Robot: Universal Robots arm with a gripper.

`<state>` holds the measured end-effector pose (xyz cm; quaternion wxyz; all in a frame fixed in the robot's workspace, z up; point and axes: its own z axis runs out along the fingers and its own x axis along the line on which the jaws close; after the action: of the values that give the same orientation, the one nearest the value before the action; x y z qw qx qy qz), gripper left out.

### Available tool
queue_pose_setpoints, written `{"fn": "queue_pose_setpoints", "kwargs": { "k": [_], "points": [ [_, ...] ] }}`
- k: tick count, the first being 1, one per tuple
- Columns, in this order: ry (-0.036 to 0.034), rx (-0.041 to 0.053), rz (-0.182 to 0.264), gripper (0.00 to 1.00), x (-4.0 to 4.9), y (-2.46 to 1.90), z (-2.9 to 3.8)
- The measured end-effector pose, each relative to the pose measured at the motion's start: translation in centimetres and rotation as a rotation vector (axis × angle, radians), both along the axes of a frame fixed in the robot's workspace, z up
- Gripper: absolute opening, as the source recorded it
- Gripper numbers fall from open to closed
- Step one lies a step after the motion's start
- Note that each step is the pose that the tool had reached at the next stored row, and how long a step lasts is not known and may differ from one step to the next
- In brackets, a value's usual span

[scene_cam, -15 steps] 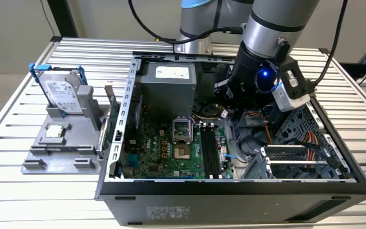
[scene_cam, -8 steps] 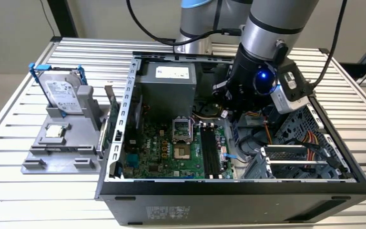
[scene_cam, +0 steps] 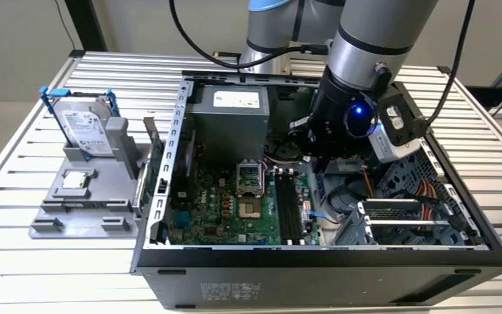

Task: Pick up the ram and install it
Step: 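Insert the ram into the slot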

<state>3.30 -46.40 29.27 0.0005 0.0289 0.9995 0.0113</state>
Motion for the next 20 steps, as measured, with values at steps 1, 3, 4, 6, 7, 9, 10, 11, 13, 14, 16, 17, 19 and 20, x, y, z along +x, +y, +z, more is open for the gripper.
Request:
{"fn": "queue_pose_setpoints", "kwargs": {
  "k": [1, 3, 4, 6, 7, 9, 10, 11, 13, 14, 16, 17, 19, 20],
  "points": [
    [0.0, -0.0003, 0.001, 0.0, -0.05, -0.08, -0.05],
    [-0.0002, -0.0003, 0.003, 0.0, -0.16, -0.25, -0.18],
    [-0.0003, 0.0, 0.004, 0.0, -0.21, -0.31, -0.25],
    [-0.0002, -0.0001, 0.007, 0.0, -0.32, -0.42, -0.37],
    [-0.0001, -0.0004, 0.008, 0.0, -0.38, -0.49, -0.42],
    [-0.0002, -0.0002, 0.008, 0.0, -0.44, -0.59, -0.53],
    [-0.0002, -0.0001, 0.009, 0.0, -0.47, -0.62, -0.6],
    [-0.0002, -0.0001, 0.009, 0.0, -0.49, -0.65, -0.68],
    [-0.0002, -0.0003, 0.009, 0.0, -0.53, -0.68, -0.82],
    [-0.0001, -0.0006, 0.009, 0.0, -0.54, -0.68, -0.89],
    [-0.0002, -0.0013, 0.009, 0.0, -0.56, -0.7, -1.04],
    [-0.0002, -0.0019, 0.009, 0.0, -0.57, -0.7, -1.12],
    [-0.0002, -0.0032, 0.009, 0.0, -0.58, -0.75, -1.23],
    [-0.0001, -0.0037, 0.01, 0.0, -0.59, -0.77, -1.28]
  ]
}}
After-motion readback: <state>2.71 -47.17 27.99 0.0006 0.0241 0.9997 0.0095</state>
